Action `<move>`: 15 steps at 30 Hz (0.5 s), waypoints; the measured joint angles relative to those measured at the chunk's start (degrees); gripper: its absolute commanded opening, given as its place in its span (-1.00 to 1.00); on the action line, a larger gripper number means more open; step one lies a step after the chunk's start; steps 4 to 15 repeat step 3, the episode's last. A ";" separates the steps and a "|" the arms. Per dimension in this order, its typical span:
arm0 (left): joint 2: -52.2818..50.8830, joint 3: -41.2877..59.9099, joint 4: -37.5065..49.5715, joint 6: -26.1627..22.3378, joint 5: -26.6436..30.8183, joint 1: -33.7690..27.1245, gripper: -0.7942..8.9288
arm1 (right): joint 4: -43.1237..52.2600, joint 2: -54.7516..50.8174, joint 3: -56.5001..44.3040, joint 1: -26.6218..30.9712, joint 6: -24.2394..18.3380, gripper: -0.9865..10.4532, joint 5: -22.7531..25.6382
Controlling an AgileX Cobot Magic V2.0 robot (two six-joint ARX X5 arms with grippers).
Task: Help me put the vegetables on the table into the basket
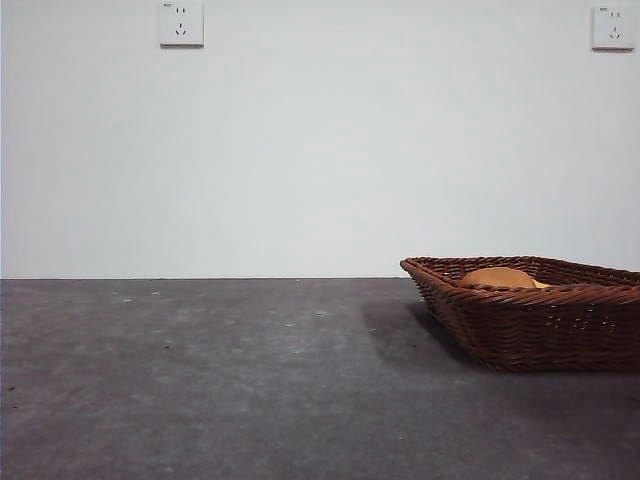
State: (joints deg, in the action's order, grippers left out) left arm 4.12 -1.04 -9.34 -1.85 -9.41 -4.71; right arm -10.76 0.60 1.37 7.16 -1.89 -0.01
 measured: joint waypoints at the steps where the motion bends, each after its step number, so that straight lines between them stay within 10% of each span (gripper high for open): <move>1: 0.00 0.00 0.00 0.00 0.00 0.00 -0.84 | 0.00 0.00 0.00 0.00 0.00 -0.83 0.00; 15: 0.00 0.00 0.00 0.00 0.00 0.00 -0.84 | 0.00 0.00 0.00 0.00 -0.02 -0.83 0.00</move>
